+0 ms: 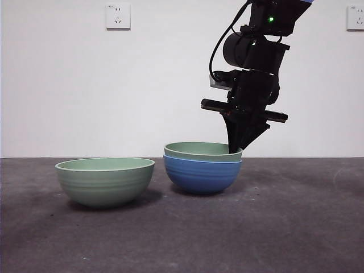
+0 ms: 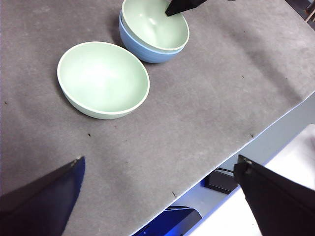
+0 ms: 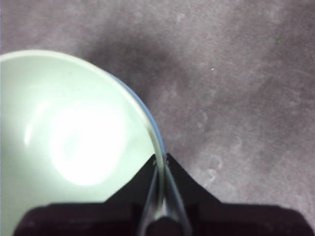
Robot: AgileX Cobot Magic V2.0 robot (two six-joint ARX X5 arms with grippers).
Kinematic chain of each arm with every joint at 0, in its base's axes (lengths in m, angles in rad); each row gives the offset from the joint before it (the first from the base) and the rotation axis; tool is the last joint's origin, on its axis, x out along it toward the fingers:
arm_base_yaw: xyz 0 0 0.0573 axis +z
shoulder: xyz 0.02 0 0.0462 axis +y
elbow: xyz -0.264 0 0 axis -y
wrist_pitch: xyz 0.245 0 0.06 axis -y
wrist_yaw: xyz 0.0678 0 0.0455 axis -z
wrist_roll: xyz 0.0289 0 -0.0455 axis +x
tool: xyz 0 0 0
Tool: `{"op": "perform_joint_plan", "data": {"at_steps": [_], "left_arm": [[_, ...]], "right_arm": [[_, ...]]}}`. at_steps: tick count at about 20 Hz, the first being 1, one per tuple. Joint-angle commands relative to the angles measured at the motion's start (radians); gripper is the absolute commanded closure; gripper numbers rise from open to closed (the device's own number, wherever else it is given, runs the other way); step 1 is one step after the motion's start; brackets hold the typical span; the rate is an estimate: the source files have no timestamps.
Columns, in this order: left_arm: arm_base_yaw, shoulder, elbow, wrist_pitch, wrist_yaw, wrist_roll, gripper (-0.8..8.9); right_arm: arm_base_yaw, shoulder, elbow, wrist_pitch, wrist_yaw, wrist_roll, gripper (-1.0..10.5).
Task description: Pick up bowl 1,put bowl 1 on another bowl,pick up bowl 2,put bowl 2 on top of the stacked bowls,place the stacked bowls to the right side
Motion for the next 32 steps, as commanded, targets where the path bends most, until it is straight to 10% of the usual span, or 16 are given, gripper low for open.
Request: {"op": "perform_joint_plan", "data": {"at_steps": [1, 5, 16, 32], "left_arm": [[-0.002, 0.0, 0.002, 0.004, 0.001, 0.01, 2.74], [-0.002, 0.003, 0.002, 0.006, -0.012, 0.01, 2.74], [-0.003, 0.159, 0.002, 0.12, -0.029, -0.02, 2.74], [-0.228, 0.887, 0.185, 0.528, -0.462, -0.165, 2.82]], "right_arm": [[0.014, 0.011, 0.003, 0.005, -0.006, -0.006, 9.2], [0.021, 0.011, 0.003, -0.006, -0.006, -0.005, 6.9], [0.026, -0.203, 0.003, -0.097, 0.002, -0.005, 6.9], [0.063, -0.843, 0.003, -0.469, -0.007, 0.013, 6.9]]}}
